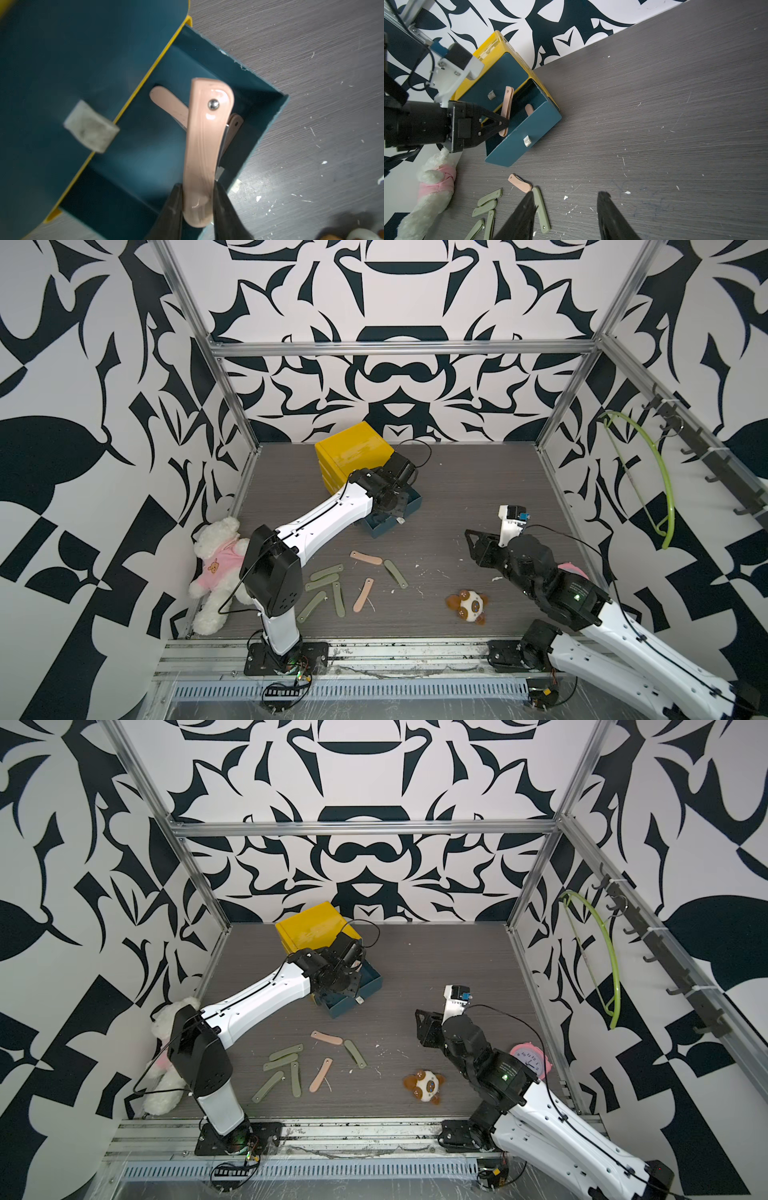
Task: Place the fruit knives into the drawer by color
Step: Place the fruit knife in the drawer, then adjust the fruit knife at the center of the board.
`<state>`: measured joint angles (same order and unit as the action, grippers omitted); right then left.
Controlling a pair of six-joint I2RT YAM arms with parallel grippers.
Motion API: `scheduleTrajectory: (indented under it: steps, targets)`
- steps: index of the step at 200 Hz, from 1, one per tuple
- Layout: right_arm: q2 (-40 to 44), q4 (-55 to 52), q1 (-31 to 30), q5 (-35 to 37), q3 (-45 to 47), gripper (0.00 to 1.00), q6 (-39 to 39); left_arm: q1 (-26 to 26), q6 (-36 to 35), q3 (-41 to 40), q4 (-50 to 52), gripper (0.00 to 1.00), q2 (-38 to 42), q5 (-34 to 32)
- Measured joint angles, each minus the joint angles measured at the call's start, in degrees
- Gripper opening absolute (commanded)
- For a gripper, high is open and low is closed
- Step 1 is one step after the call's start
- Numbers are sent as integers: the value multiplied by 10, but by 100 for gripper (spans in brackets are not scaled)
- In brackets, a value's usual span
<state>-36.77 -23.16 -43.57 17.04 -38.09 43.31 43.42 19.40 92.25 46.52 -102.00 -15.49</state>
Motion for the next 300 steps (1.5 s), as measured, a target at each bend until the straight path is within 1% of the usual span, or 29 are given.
scheduleTrajectory:
  steps: [54,74,84,93,95,98,119,134,154,179,201,215,259,283,300]
  targets:
    - [0,-4,0,-25,0,55,0,-1,-2,5,0,71,2,4]
    - [-9,-7,0,-42,-2,56,-1,-1,0,7,0,79,19,14]
    - [-18,-7,0,-57,-4,56,-2,-1,3,7,-1,84,37,20]
    - [-30,-6,0,-75,-7,56,-3,-1,10,5,-4,84,56,28]
    - [-34,-5,0,-79,-7,56,-3,-1,9,5,-5,88,63,30]
    - [-40,-5,0,-85,-8,56,-3,-1,10,3,-8,90,71,32]
    - [-89,9,-3,-126,-13,56,-3,2,23,-23,-30,95,149,46]
    - [-134,19,-17,-144,-17,55,-5,6,35,-59,-47,97,213,52]
    - [-200,19,-59,-161,-37,54,-23,12,52,-122,-63,99,296,54]
    - [-295,9,-110,-185,-105,53,-65,15,73,-204,-62,99,389,46]
    - [-378,5,-143,-201,-175,52,-91,15,85,-250,-48,99,457,21]
    - [-428,4,-161,-207,-209,51,-101,15,92,-266,-39,99,499,5]
    - [-576,9,-212,-230,-286,41,-129,15,109,-295,-26,99,612,-45]
    - [-645,20,-231,-255,-322,36,-151,15,112,-297,-14,99,646,-60]
    - [-697,21,-238,-274,-366,31,-163,15,113,-297,-3,99,655,-65]
